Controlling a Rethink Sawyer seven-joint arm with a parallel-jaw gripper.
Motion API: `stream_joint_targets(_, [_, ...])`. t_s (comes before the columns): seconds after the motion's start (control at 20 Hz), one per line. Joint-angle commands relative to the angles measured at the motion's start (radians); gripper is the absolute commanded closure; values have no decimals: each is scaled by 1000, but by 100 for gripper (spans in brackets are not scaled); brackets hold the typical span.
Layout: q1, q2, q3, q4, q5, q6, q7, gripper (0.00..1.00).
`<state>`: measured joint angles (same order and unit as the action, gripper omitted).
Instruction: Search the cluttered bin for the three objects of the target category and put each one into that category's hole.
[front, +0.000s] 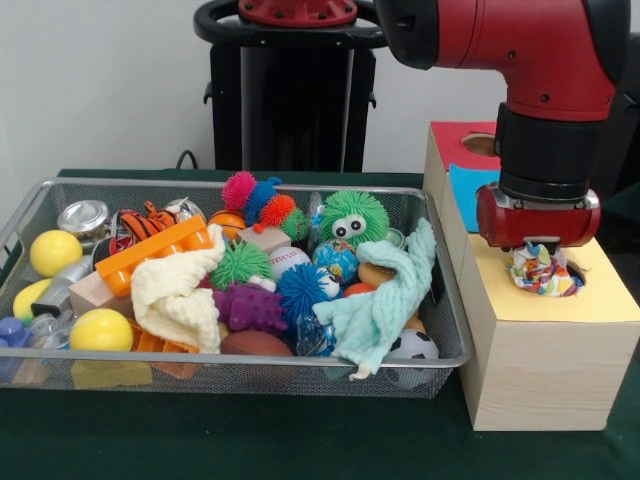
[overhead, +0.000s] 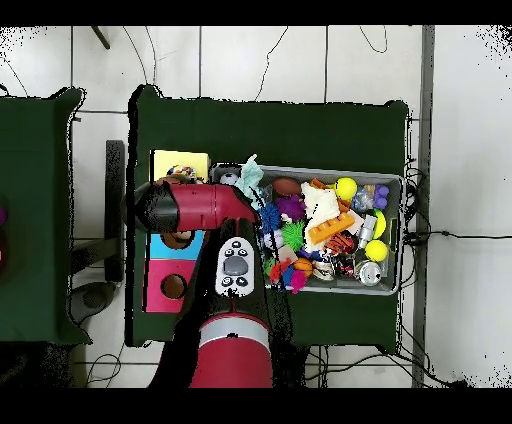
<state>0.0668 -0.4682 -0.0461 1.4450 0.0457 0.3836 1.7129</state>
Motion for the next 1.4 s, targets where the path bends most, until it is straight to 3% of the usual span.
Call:
stream_joint_targets(0.05, [-96, 112, -17, 101, -88, 274, -16, 100])
stream_joint_targets(1.4, [-103, 116, -8, 89, -99, 279, -6, 100])
